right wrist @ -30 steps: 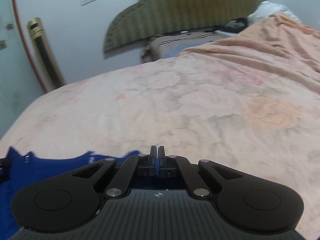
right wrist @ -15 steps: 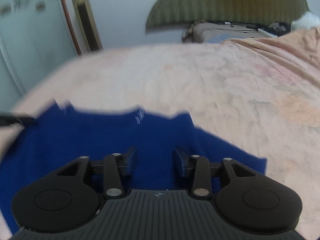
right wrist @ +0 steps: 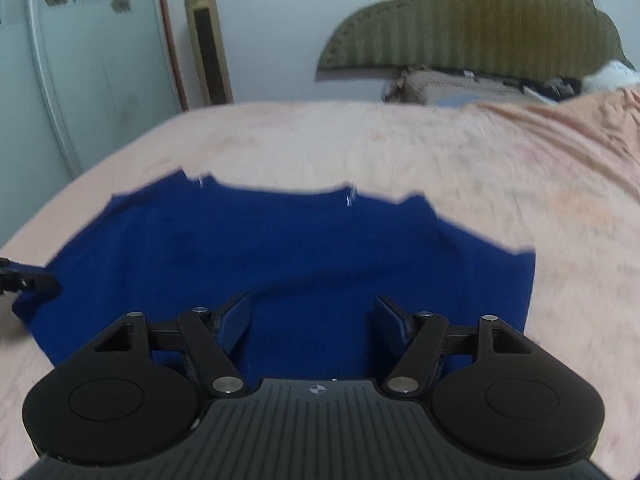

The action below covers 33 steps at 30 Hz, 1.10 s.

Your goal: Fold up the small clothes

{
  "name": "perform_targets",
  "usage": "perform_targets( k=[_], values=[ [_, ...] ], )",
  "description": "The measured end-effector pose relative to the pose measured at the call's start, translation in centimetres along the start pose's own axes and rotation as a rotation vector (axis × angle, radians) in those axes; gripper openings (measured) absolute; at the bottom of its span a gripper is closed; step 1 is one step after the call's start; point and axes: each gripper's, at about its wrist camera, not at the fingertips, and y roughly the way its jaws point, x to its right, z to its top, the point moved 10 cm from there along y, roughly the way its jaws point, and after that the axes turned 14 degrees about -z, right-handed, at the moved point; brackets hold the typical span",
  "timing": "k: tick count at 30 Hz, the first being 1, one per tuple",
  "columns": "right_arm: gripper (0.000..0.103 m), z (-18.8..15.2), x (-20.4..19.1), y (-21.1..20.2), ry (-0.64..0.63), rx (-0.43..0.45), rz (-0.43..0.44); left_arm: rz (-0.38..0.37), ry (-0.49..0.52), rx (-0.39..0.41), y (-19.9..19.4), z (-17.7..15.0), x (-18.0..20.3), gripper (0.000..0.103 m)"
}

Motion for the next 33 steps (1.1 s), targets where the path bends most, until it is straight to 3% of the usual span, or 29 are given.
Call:
perform_targets(
  k=[4, 9, 14, 17, 19, 20, 22, 23, 28, 33],
  values=[
    [0.071, -1.5, 1.3, -0.7, 0.066, -0.01, -0.031, -0.011, 0.0, -0.005, -0.8, -1.3, 0.3, 0.006],
    [0.074, -3.7, 2.6, -1.1, 0.057, -0.054, -0.052, -0.017, -0.018, 0.01, -3.1, -2.4, -0.4, 0.006],
    [0.076, -3.6, 2.9, -2.3, 0.099, -0.028, -0.062, 0.019, 0.002, -0.004, -3.4, -2.8, -0.5, 0.007],
    [0.077, -3.2, 2.1, -2.5, 0.101, -0.017, -0.029, 0.095, 0.067, 0.022, -4.5, -1.4, 0.4, 0.009],
    [0.077, -3.0, 1.4, -2.3, 0.091, -0.021, -0.031, 0.125, 0.113, 0.038, -4.4, 0.0, 1.3, 0.017],
    [0.077, -2.9, 0.8, -2.2, 0.089, -0.023, -0.021, 0.126, 0.122, 0.04, -3.9, 0.7, 1.8, 0.031],
    [0.077, -2.8, -0.4, -2.2, 0.082, -0.027, 0.004, 0.13, 0.118, 0.053, -2.7, 1.8, 2.7, 0.076],
    [0.077, -2.9, -1.0, -2.3, 0.07, -0.027, 0.016, 0.142, 0.124, 0.066, -2.0, 2.2, 3.1, 0.081],
    [0.083, -3.9, -1.6, -1.9, -0.012, -0.058, -0.07, 0.234, 0.146, 0.057, 1.0, 2.4, 4.3, 0.082],
    [0.087, -3.4, -1.7, -3.3, 0.026, -0.019, -0.053, 0.246, 0.095, 0.034, 2.7, 1.2, 4.5, 0.082]
  ],
)
